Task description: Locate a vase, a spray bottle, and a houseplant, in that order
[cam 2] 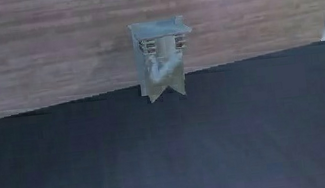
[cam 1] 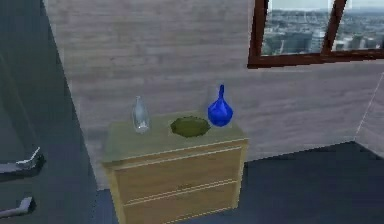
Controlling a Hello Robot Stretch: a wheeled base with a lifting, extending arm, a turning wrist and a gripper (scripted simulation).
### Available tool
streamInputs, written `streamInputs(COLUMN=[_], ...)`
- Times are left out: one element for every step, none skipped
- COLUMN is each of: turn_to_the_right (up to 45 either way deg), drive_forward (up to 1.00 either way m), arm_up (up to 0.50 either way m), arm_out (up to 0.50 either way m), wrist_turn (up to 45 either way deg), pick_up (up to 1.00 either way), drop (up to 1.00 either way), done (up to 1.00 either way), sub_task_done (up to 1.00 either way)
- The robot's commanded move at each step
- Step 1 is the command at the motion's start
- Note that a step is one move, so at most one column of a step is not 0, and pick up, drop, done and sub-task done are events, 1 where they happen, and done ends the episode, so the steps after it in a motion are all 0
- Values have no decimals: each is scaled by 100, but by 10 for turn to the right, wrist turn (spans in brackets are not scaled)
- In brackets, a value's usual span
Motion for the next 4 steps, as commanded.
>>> streamInputs(turn_to_the_right=[0,0,450,450], drive_forward=[20,0,0,0], arm_up=[0,0,0,0], arm_out=[0,0,0,0], wrist_turn=[0,0,0,0], pick_up=[0,0,0,0], drop=[0,0,0,0], done=[0,0,0,0], sub_task_done=[0,100,0,0])
